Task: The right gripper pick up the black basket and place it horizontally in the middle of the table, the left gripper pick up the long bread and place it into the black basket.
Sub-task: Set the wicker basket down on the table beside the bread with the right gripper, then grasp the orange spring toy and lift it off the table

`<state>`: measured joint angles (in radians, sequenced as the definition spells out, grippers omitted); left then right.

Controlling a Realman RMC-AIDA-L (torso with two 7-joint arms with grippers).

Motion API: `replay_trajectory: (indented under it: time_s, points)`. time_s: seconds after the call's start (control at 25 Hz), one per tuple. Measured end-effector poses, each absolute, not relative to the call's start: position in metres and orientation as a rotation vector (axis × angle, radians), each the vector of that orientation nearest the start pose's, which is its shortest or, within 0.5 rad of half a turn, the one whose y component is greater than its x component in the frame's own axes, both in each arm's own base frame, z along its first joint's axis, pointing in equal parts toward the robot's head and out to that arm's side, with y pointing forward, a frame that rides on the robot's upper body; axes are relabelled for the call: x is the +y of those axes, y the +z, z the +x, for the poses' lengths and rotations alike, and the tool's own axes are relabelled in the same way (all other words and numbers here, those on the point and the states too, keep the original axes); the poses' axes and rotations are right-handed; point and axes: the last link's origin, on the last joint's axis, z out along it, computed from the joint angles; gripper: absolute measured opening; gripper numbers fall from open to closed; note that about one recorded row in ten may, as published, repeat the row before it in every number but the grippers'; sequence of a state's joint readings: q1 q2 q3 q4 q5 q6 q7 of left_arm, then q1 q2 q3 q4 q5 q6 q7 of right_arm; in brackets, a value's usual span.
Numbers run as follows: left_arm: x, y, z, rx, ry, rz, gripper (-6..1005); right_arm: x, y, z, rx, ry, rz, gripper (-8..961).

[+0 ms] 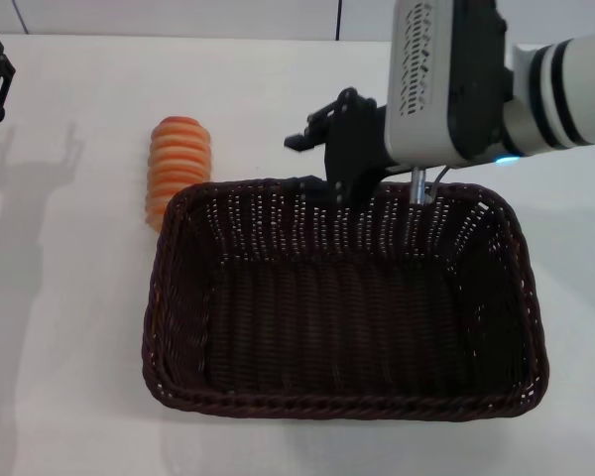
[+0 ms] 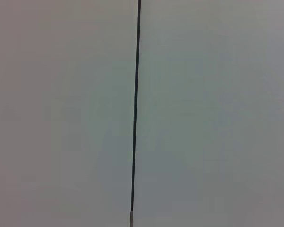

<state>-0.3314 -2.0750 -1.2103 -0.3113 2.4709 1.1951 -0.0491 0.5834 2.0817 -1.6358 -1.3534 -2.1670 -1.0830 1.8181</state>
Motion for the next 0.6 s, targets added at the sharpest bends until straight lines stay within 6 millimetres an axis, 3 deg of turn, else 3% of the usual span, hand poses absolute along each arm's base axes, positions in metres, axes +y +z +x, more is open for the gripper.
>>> replay_trajectory:
  time_s: [0.16, 0.2, 0.24, 0.28, 0.32, 0.4, 0.44, 0.6]
  points:
    - [0.325, 0.024, -0.334, -0.488, -0.722, -1.362, 744, 0.362, -0.040, 0.096, -0.222, 0.088, -2.688, 305]
    - [0.325, 0.024, -0.334, -0.486, -0.721, -1.363, 744, 0.365, -0.023, 0.104, -0.141, 0.178, -2.531, 344]
    - [0.325, 0.024, -0.334, -0.483, -0.721, -1.363, 744, 0.365, -0.023, 0.104, -0.141, 0.178, -2.531, 382]
    - [0.325, 0.025, -0.334, -0.480, -0.721, -1.363, 743, 0.368, -0.006, 0.110, -0.082, 0.274, -2.353, 421]
    - [0.325, 0.025, -0.334, -0.476, -0.721, -1.362, 743, 0.368, -0.006, 0.110, -0.082, 0.274, -2.353, 459]
    - [0.325, 0.026, -0.334, -0.471, -0.719, -1.362, 742, 0.367, 0.023, 0.121, 0.000, 0.403, -2.044, 543]
    - [0.325, 0.026, -0.334, -0.471, -0.719, -1.362, 742, 0.367, 0.023, 0.121, 0.000, 0.403, -2.044, 587]
    - [0.325, 0.025, -0.333, -0.464, -0.720, -1.366, 741, 0.358, 0.040, 0.137, 0.124, 0.464, -1.705, 739]
